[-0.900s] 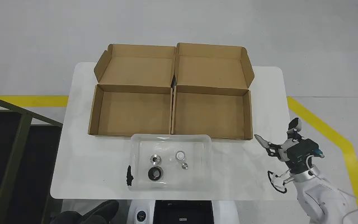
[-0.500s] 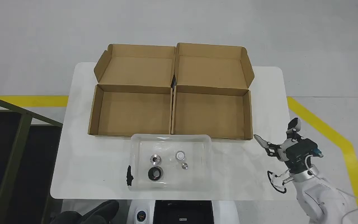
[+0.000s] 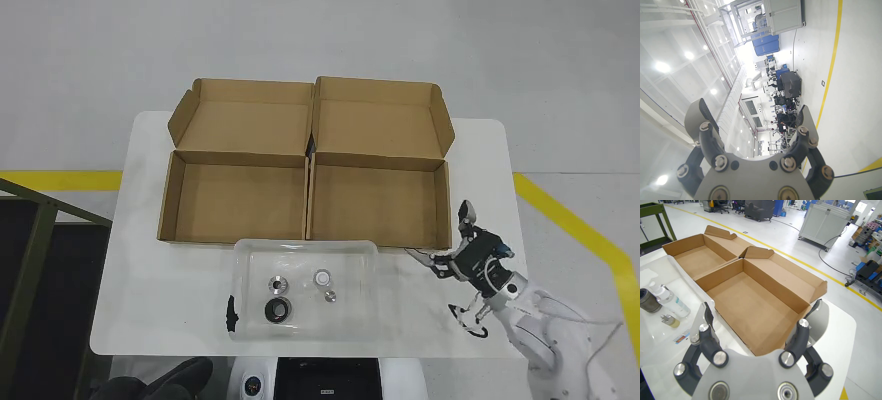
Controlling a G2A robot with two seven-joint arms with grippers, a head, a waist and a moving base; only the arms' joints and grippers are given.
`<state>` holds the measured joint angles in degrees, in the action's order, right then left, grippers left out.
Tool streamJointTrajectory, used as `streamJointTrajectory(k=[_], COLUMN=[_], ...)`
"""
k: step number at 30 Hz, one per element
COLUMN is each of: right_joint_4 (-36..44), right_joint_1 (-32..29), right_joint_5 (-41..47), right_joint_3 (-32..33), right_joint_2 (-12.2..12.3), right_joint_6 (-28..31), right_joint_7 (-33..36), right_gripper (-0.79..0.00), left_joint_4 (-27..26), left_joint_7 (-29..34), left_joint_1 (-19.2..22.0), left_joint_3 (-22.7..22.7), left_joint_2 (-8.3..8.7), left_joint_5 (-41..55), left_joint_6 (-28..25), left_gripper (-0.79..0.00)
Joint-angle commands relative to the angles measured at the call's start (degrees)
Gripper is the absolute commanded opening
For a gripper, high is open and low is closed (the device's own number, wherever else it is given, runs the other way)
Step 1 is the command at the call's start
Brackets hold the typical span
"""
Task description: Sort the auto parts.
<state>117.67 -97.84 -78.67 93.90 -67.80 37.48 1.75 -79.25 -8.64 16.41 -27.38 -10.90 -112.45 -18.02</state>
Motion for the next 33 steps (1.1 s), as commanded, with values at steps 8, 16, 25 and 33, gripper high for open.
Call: streamJointTrajectory(k=[8,16,25,33], right_joint_4=[1.45,0.90,-0.45,-2.47], right_joint_1=[5.50,9.28,12.91,15.65], right_joint_5=[2.03,3.42,3.30,3.22], right_joint_3=[-8.98,-16.43,-23.15,-28.41], right_joint_2=[0.16,0.13,0.18,0.10], right_joint_6=[5.10,7.28,9.86,10.52], right_joint_7=[9.11,15.08,20.23,23.26], right_gripper=[0.000,0.000,0.000,0.000], left_joint_4=[0.00,0.00,0.00,0.00], left_joint_7=[0.00,0.00,0.00,0.00], left_joint_1=[0.00,0.00,0.00,0.00], left_joint_3=[0.00,0.00,0.00,0.00], left_joint_2=[0.00,0.00,0.00,0.00], left_joint_5=[0.00,0.00,0.00,0.00], left_joint_6=[0.00,0.00,0.00,0.00], left_gripper=[0.000,0.000,0.000,0.000])
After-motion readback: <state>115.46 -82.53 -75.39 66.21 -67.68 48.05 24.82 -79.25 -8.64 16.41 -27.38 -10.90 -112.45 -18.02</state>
